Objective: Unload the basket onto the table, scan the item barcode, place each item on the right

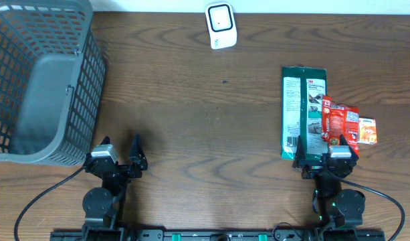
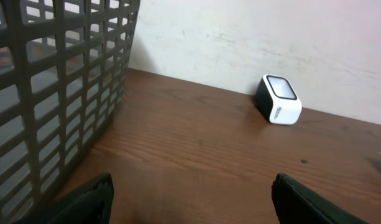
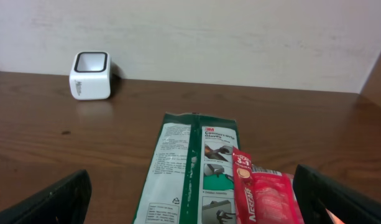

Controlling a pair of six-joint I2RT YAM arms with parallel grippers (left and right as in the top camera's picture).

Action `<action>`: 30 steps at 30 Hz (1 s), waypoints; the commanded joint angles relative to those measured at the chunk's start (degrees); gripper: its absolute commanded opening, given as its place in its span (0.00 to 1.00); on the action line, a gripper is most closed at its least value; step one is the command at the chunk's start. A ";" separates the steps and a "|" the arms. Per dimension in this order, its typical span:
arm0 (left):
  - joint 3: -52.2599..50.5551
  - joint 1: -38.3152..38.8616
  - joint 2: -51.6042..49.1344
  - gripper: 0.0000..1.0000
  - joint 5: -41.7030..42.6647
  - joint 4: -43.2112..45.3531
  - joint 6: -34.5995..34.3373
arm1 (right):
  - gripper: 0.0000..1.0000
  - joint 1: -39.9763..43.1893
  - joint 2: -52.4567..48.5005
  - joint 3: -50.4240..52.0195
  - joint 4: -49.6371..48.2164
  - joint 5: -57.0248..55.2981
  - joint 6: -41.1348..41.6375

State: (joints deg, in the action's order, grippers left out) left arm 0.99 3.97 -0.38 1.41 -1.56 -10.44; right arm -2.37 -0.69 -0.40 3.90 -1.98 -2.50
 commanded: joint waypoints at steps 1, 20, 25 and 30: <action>-0.76 0.24 0.15 0.82 -0.52 -2.49 0.76 | 0.99 0.57 0.35 0.11 0.17 -0.76 0.74; -0.76 0.35 -0.72 0.82 -0.52 -2.51 0.76 | 0.99 0.57 0.35 0.11 0.17 -0.76 0.74; -0.76 0.35 -1.77 0.82 -0.52 -2.51 0.76 | 0.99 0.57 0.35 0.11 0.17 -0.76 0.74; -0.76 0.35 -2.21 0.82 -0.52 -2.49 0.76 | 0.99 0.57 0.35 0.11 0.17 -0.74 0.76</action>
